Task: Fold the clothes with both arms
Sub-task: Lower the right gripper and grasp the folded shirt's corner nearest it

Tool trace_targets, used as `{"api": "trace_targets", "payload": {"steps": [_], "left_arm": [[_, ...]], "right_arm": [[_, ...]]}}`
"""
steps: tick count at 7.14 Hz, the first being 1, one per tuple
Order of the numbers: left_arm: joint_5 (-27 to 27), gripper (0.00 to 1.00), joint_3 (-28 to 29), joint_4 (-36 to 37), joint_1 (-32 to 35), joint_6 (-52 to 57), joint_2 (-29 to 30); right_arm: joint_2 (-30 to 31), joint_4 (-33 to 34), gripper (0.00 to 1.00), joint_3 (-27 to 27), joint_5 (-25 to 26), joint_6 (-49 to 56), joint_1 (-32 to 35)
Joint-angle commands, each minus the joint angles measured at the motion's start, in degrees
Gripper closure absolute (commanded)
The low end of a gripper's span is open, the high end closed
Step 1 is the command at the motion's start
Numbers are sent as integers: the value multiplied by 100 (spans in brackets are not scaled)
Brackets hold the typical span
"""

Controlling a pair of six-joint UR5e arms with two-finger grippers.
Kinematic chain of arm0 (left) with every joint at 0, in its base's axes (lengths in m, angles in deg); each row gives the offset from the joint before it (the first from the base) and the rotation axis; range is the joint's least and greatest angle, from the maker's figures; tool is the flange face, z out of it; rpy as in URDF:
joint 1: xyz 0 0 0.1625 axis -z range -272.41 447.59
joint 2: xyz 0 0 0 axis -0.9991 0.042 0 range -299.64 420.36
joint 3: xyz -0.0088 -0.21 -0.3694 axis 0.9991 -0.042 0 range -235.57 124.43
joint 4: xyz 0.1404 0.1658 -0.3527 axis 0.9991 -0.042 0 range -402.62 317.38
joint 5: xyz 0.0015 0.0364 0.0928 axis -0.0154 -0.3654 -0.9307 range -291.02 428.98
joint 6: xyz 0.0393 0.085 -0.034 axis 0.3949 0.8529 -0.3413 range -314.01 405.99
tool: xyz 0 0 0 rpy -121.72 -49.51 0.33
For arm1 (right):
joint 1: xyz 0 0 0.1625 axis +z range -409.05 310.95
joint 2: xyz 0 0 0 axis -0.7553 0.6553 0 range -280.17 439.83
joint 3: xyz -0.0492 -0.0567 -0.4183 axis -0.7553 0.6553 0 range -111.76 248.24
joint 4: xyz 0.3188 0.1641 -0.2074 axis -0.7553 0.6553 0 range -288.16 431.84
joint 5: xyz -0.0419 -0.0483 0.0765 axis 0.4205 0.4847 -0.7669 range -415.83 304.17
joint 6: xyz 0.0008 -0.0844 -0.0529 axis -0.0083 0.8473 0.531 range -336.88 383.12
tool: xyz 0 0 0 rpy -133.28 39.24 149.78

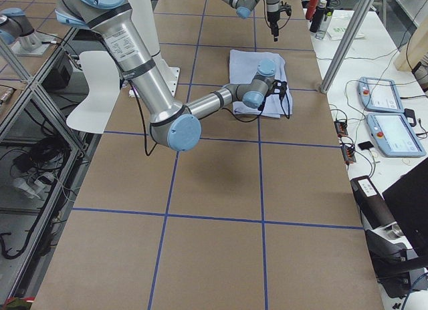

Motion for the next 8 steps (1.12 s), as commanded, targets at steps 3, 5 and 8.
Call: {"api": "trace_targets", "payload": {"steps": [3, 5, 8], "left_arm": [[5, 0, -285, 55, 12, -54, -44], [-4, 0, -391, 117, 12, -63, -53], [-22, 0, -391, 117, 30, -72, -53]], "right_arm": [[591, 11, 1, -543, 182, -165, -598], [538, 11, 26, -507, 165, -173, -616], [494, 2, 54, -516, 217, -200, -616]]}}
